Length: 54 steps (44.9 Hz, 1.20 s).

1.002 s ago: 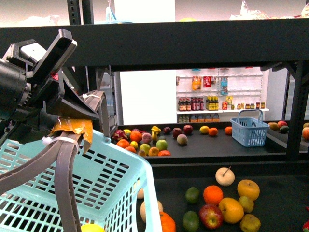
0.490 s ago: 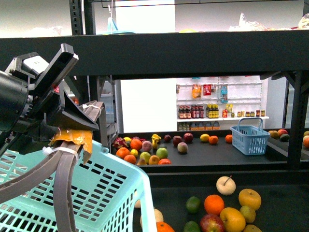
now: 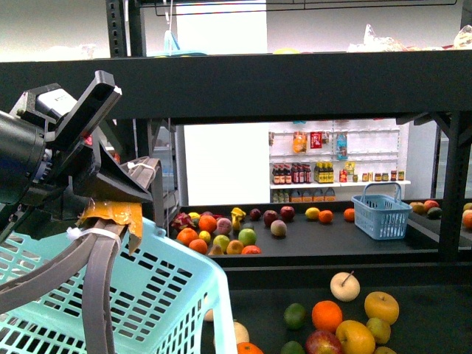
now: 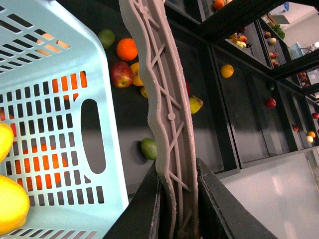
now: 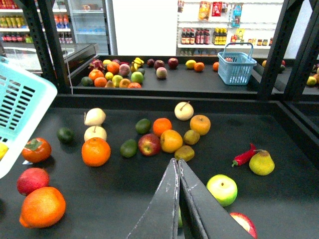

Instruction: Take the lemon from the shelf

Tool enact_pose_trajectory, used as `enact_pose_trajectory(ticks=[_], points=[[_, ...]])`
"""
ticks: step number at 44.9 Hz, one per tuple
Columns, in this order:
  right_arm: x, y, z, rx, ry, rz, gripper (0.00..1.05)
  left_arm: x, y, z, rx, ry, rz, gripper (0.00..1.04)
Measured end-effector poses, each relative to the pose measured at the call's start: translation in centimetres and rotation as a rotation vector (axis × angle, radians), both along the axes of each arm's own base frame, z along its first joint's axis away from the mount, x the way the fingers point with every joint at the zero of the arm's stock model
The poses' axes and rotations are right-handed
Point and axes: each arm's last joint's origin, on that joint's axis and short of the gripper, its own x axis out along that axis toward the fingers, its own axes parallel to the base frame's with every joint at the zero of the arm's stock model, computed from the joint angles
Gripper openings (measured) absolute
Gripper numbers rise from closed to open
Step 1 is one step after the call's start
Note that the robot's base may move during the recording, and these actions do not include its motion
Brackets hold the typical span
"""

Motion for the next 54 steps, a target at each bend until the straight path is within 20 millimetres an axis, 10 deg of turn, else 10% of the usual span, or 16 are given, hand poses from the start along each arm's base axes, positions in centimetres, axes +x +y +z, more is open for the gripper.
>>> enact_pose_trajectory(ticks=[19, 28, 29, 31, 36, 48, 54], points=[[0.0, 0.0, 0.0, -0.001, -0.007, -0.001, 0.03, 0.0, 0.0, 0.0, 0.000, 0.000, 0.000, 0.14], [0.0, 0.0, 0.0, 0.000, -0.007, -0.001, 0.39, 0.1, 0.0, -0.2, -0.025, -0.019, 0.003, 0.14], [0.0, 0.0, 0.0, 0.000, -0.007, -0.002, 0.64, 0.4, 0.1, -0.3, -0.095, -0.092, 0.020, 0.13], [0.0, 0.0, 0.0, 0.000, -0.007, -0.002, 0.74, 0.5, 0.3, -0.1, -0.108, -0.102, 0.031, 0.13], [0.0, 0.0, 0.0, 0.000, -0.008, -0.002, 0.98, 0.9, 1.8, 0.2, -0.152, -0.099, 0.121, 0.12], [-0.1, 0.0, 0.0, 0.001, -0.008, -0.002, 0.97, 1.4, 6.2, 1.1, -0.266, -0.115, 0.374, 0.12], [0.0, 0.0, 0.0, 0.001, -0.008, -0.002, 0.97, 1.3, 11.5, 2.7, -0.432, -0.235, 0.673, 0.12]])
